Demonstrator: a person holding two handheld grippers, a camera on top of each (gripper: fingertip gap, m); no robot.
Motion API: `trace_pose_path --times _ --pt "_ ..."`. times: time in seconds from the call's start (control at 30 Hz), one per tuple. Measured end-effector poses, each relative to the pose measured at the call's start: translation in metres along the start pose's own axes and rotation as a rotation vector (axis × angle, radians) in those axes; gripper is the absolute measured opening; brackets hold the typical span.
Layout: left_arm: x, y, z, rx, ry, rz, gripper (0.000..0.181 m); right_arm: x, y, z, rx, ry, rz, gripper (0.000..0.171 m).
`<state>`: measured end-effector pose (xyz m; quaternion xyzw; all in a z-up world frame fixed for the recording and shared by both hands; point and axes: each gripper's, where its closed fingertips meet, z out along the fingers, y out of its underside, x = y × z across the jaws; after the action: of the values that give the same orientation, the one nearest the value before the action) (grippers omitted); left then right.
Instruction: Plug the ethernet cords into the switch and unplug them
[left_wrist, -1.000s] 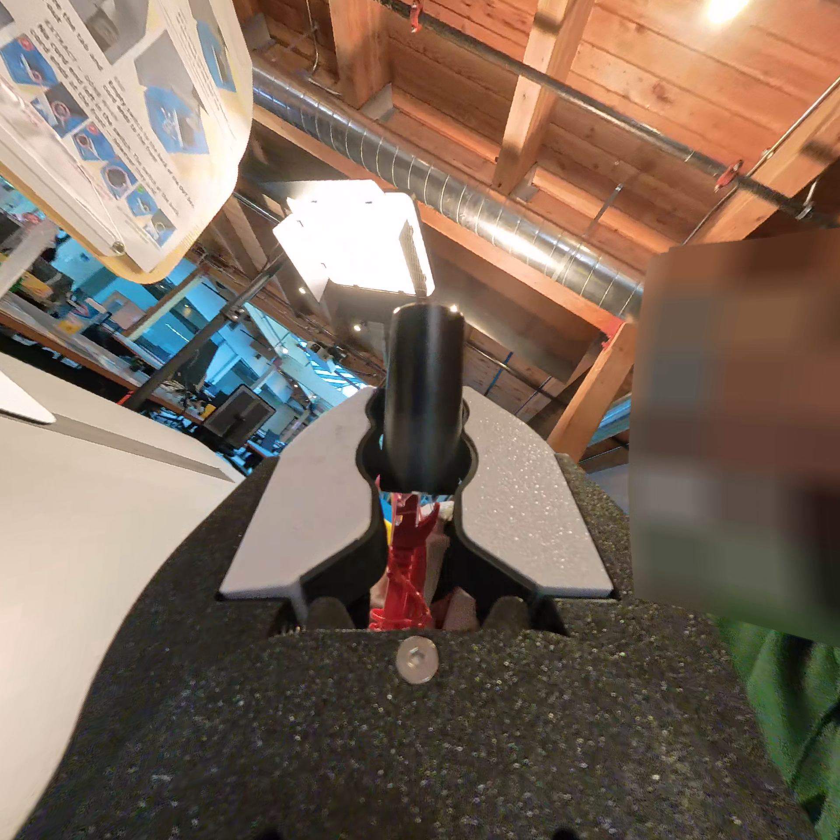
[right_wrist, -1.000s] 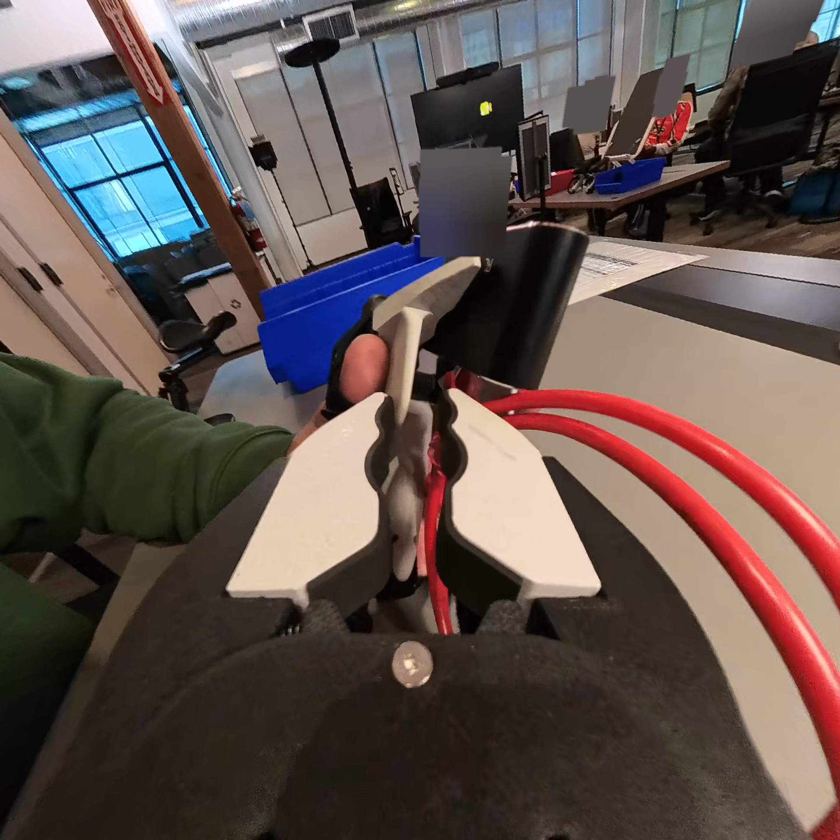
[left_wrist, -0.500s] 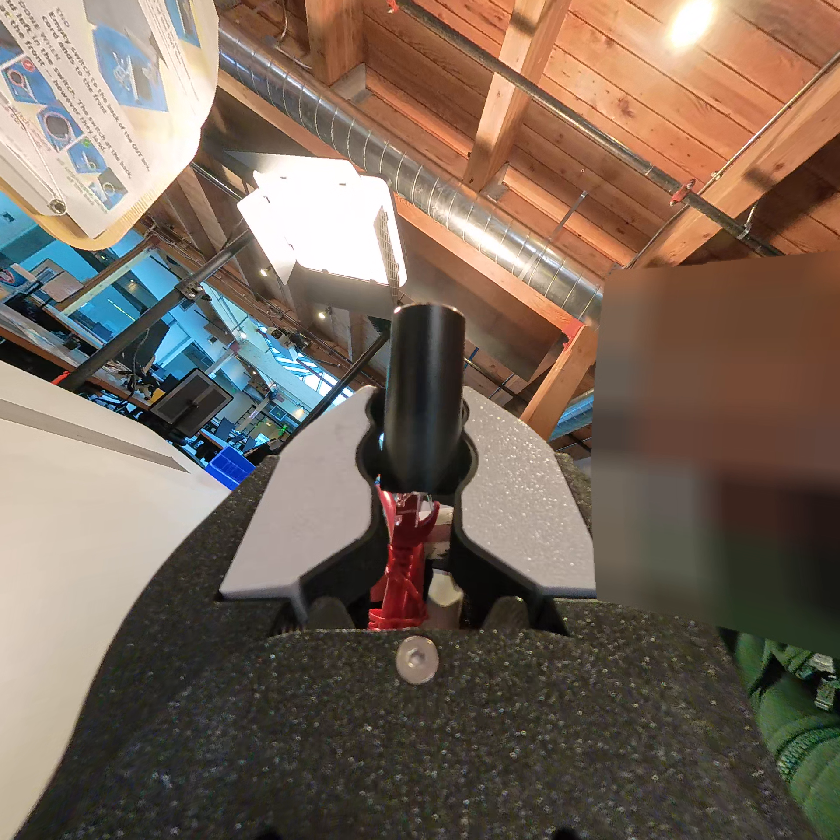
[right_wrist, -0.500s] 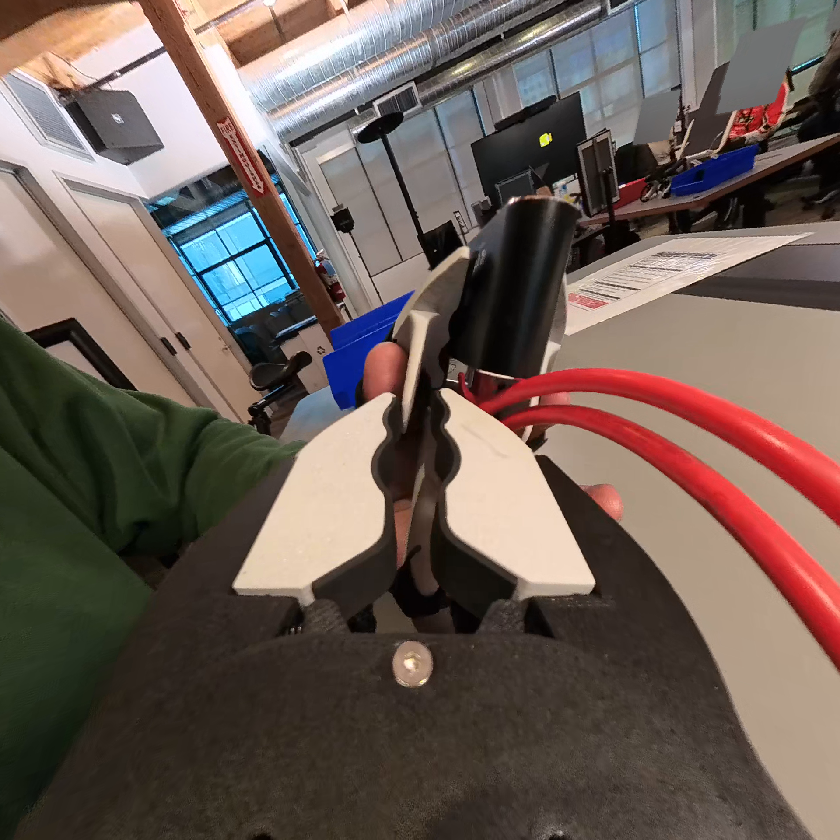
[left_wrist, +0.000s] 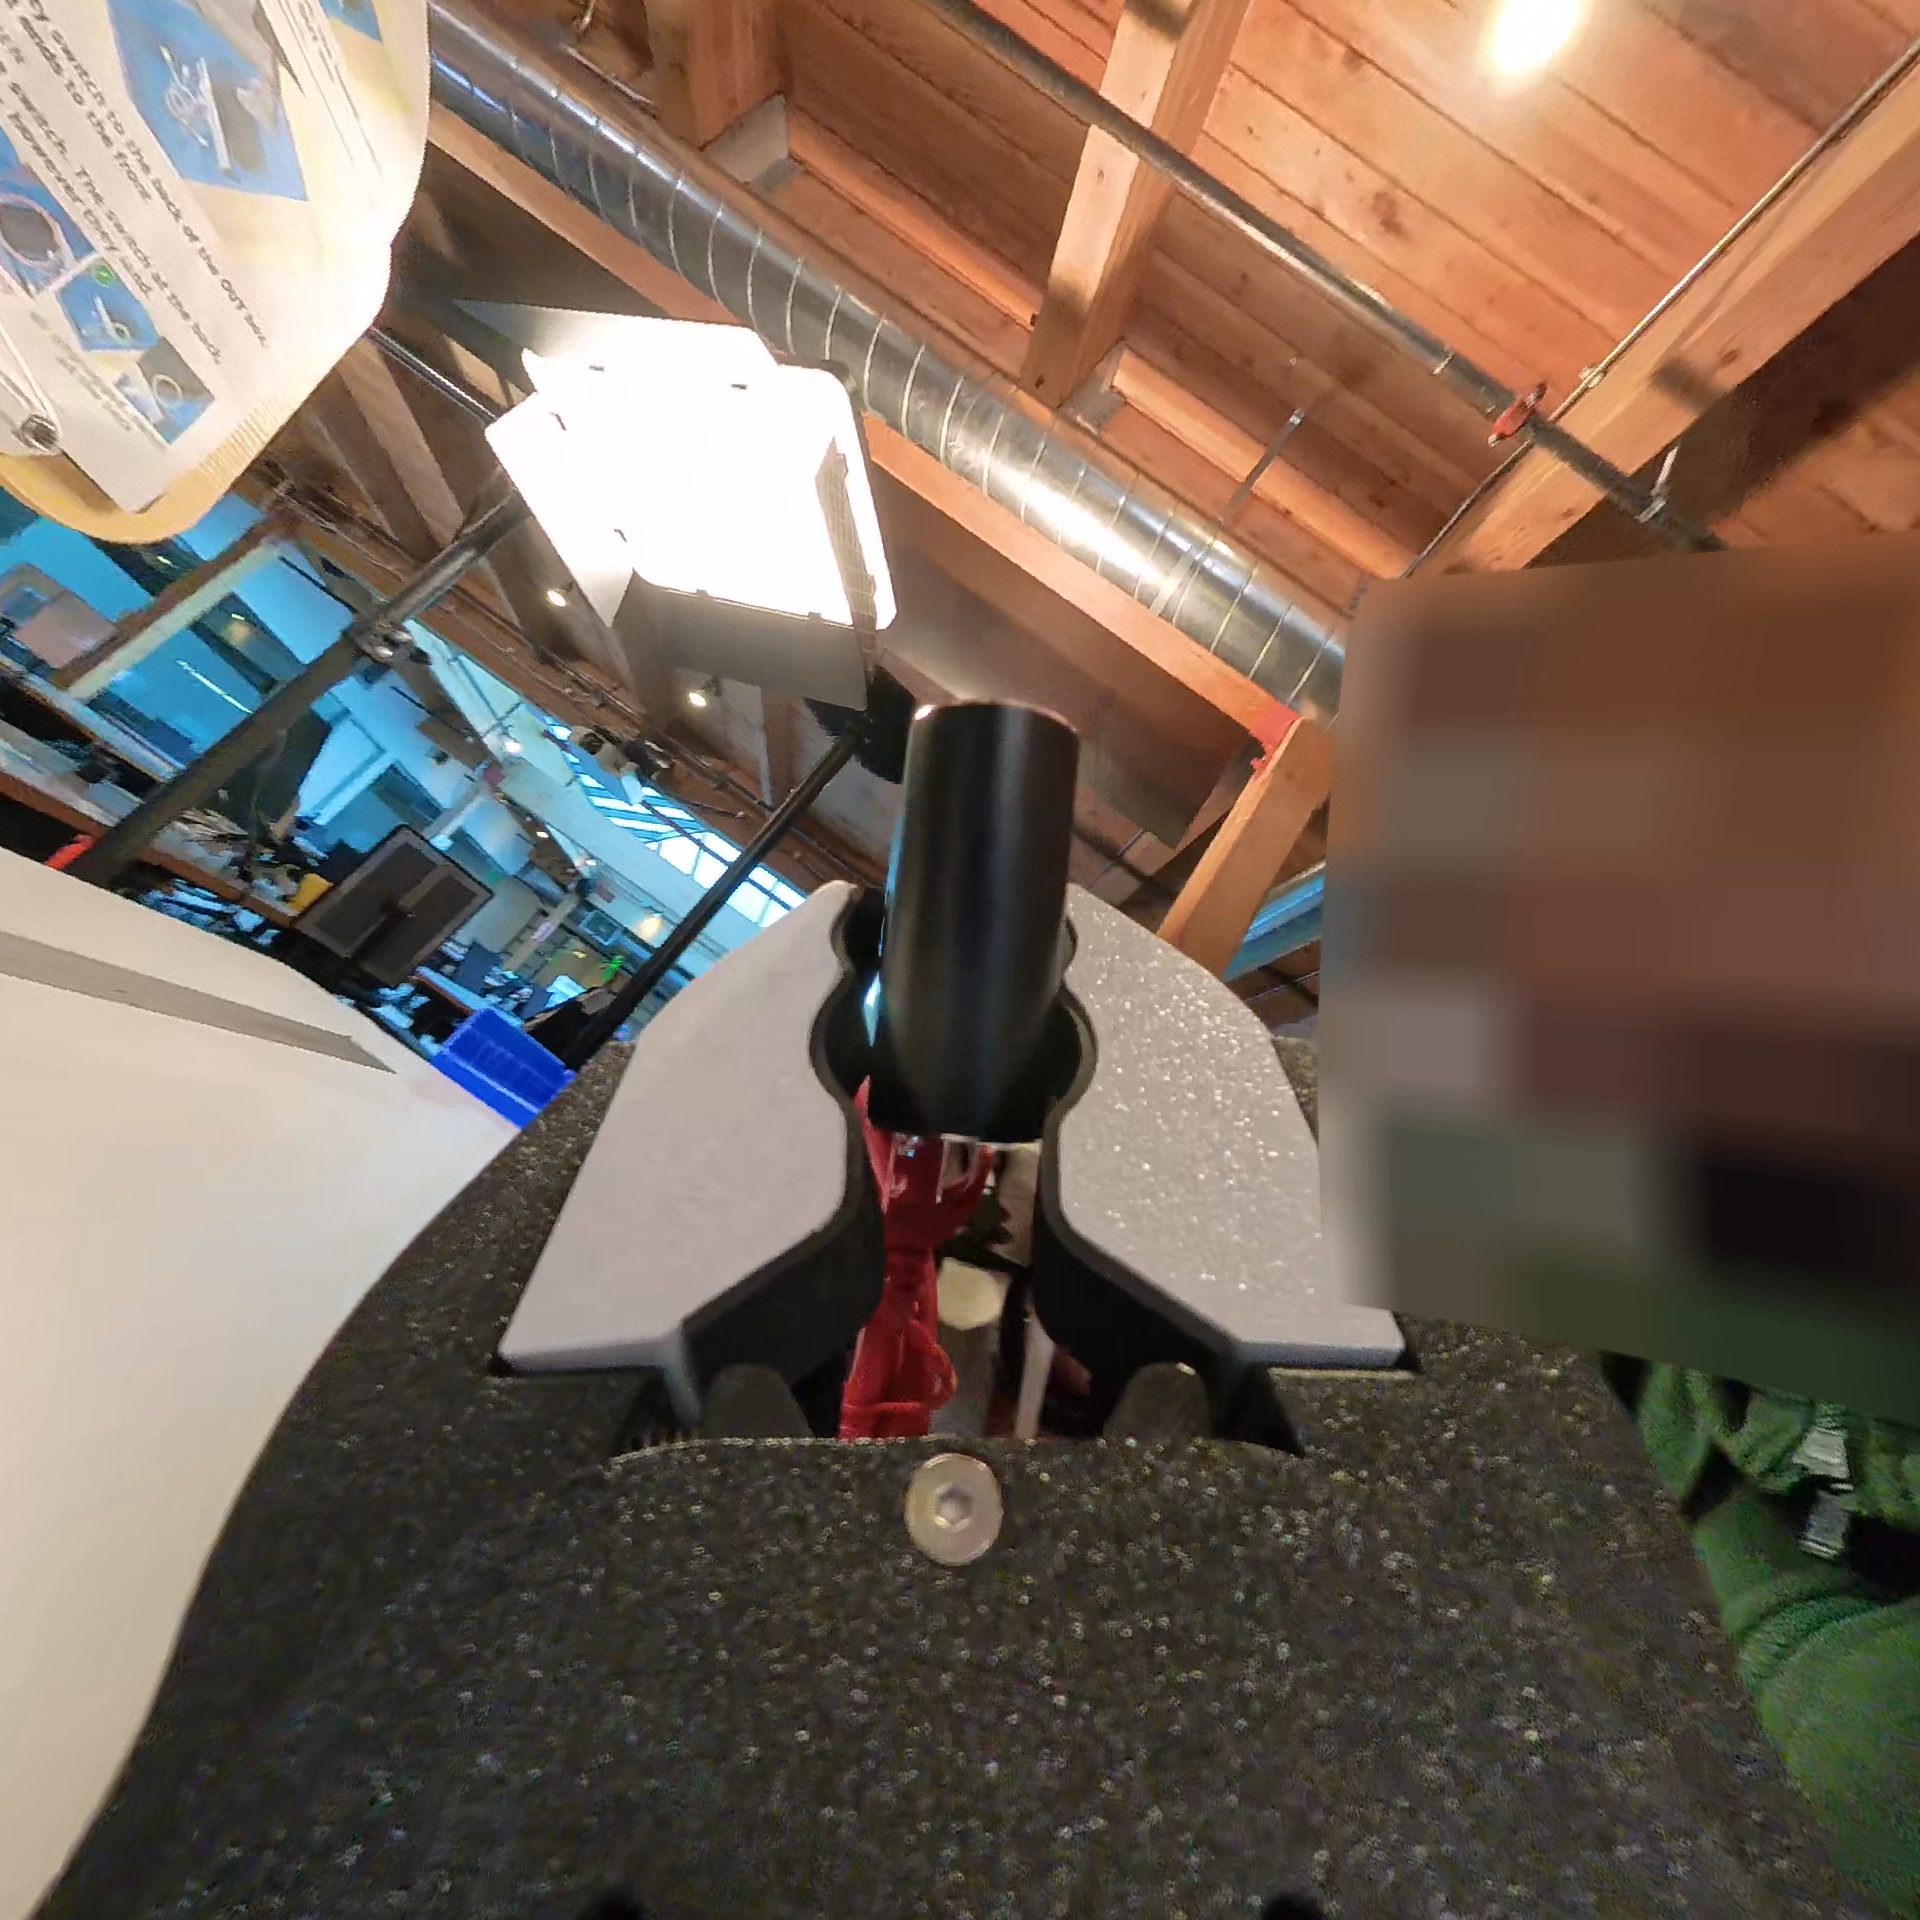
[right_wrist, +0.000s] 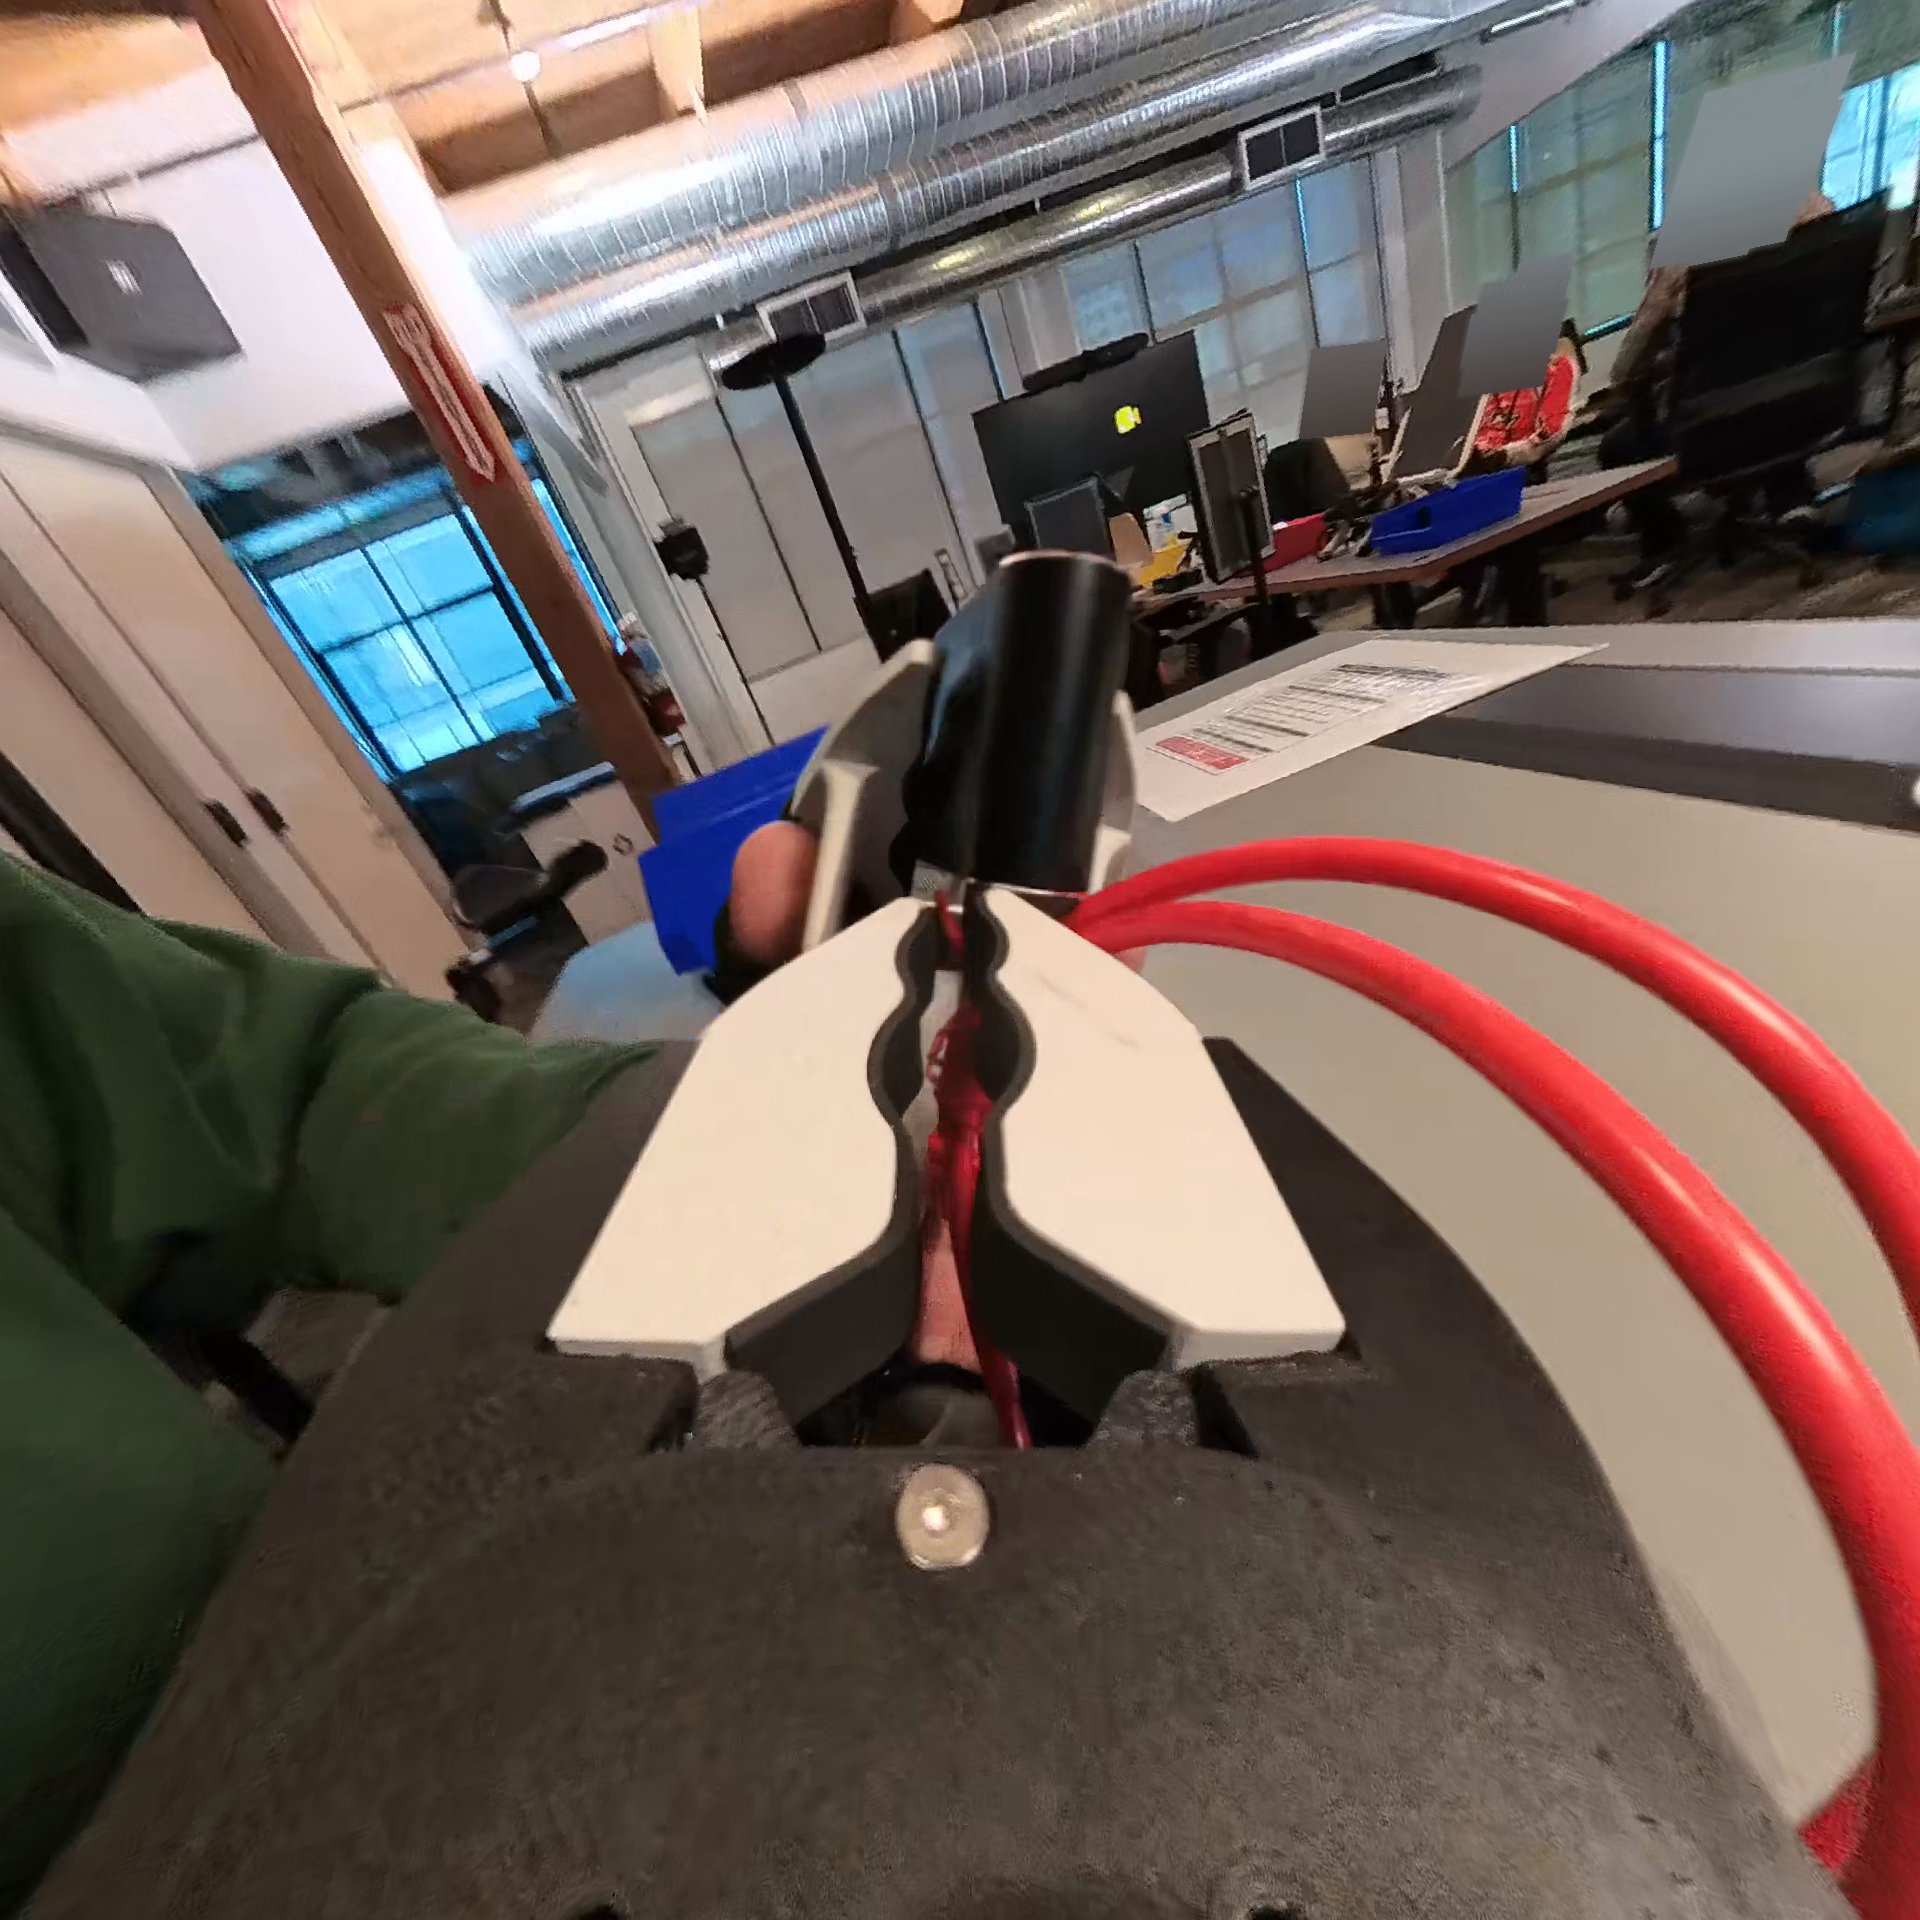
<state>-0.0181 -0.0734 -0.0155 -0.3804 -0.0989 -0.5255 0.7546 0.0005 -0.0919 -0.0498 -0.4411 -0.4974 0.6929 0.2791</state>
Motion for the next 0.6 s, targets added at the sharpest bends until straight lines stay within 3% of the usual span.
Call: trace_pose_path --times 0.03,0.23,0.6 --pt "-0.001 0.0 0.0 0.0 -0.012 0.021 0.03 -0.002 0.002 0.001 -0.016 0.008 -0.032 0.007" --pt "0.002 0.005 0.003 -0.032 -0.044 0.103 0.032 0.004 0.012 0.005 -0.071 0.078 -0.058 0.008" --pt "0.012 0.016 0.01 -0.128 -0.047 0.276 0.031 -0.003 0.012 0.005 -0.064 0.045 -0.074 0.014"
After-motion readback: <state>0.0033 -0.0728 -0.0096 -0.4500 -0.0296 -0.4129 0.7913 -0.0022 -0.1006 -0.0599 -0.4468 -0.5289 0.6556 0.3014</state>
